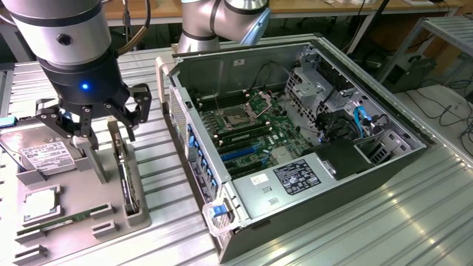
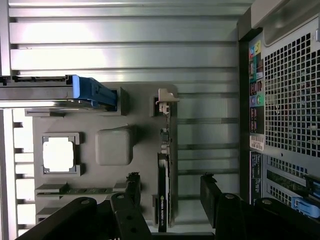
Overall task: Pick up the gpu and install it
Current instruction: 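Pick up the gpu and move the gpu toward the slot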
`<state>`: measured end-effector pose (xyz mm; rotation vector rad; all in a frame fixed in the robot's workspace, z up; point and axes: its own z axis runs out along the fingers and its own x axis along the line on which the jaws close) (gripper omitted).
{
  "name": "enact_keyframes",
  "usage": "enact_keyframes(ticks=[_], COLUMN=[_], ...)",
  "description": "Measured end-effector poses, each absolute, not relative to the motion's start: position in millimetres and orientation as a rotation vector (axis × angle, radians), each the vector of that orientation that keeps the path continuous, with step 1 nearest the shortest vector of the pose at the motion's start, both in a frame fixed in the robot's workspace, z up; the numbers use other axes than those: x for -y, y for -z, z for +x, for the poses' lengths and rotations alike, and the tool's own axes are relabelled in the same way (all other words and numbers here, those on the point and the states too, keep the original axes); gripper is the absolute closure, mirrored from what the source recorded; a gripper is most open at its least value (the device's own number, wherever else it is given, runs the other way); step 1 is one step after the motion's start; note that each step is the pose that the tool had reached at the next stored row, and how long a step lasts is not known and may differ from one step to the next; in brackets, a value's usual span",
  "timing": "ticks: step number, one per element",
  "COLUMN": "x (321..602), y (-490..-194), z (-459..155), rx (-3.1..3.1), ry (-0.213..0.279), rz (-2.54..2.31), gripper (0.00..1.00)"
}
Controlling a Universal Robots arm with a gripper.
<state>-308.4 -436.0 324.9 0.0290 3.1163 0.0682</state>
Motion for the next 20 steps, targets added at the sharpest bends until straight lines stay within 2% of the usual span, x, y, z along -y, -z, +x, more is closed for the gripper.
enact_keyframes(ticks=[20], x=[436.0], y=[-316.1], z=[-308.4], rx=[-3.117], ry=[-0.068], rz=[0.029], gripper=[0.4])
